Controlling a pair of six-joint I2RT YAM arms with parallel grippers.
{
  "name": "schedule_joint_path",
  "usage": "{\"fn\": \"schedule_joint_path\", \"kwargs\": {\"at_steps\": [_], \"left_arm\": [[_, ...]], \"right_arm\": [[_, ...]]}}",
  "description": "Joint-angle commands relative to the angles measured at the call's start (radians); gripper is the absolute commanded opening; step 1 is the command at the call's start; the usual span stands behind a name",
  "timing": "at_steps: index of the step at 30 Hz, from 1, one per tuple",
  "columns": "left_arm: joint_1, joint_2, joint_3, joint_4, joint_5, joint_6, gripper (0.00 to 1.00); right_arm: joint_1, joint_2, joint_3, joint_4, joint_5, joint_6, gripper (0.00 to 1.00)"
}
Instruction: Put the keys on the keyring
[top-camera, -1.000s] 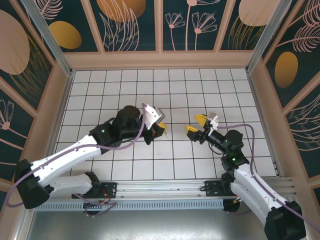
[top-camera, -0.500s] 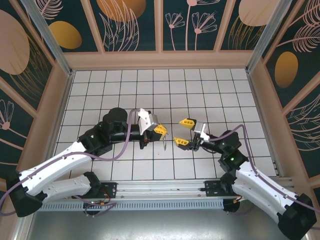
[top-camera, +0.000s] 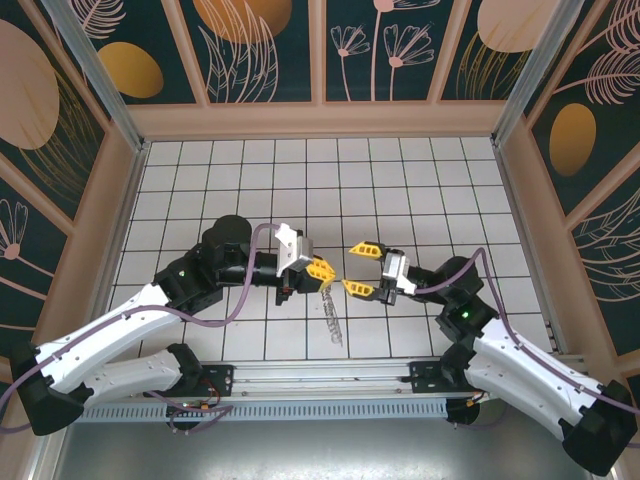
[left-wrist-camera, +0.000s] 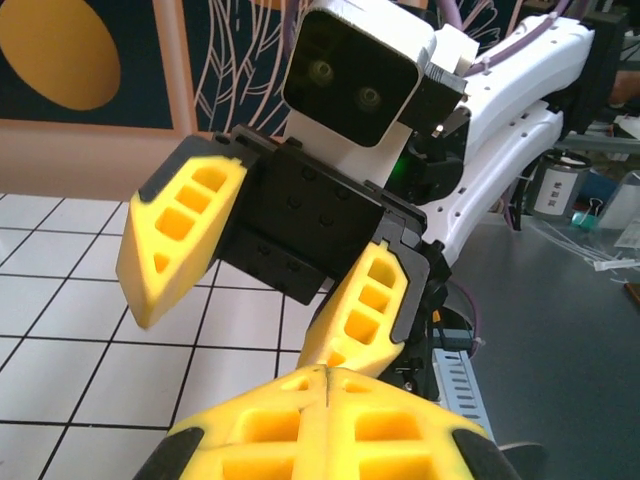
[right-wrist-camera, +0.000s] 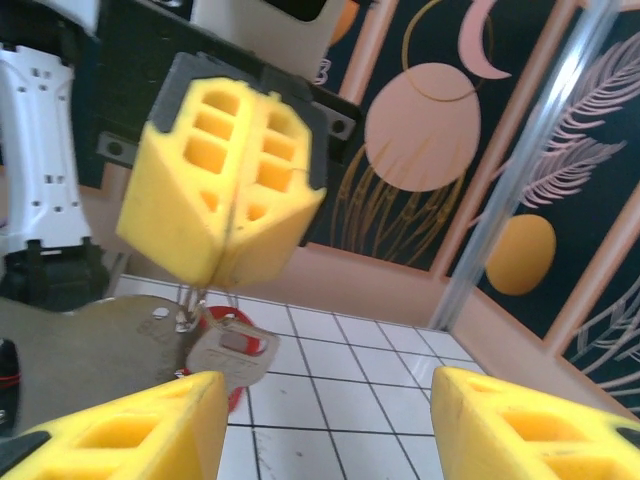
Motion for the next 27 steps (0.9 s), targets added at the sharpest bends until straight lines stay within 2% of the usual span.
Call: {"fn": "schedule_joint_path", "kwargs": {"at_steps": [1,6,12,17,22,27], "left_arm": [[-0.003,-0.014,0.038,0.038,0.045,0.018,0.0],[-0.002,-0.002,0.037,0.037,0.062,0.024,0.0],[-0.003,-0.001,0.037,0.04,0.068,0.023,0.0],[-0.002,0.001,0.037,0.048,0.071,0.014,0.0],[-0.003,0.003,0.038,0.055,0.069,0.011,0.0],[0.002,0.002,0.034,0.063,0.071,0.005,0.0]], "right_arm": [[0.019,0.027,0.046,-0.02,-0.104,-0.004,0.55],[0.043,0.08,0.083,-0.068,-0.112,-0.032,0.52],[0.076,0.12,0.108,-0.06,-0.109,-0.05,0.41],[0.108,0.148,0.124,-0.07,-0.072,-0.075,0.24],[0.124,0.136,0.123,-0.084,-0.008,-0.096,0.0],[0.125,0.081,0.082,-0.055,0.117,-0.081,0.0]]}}
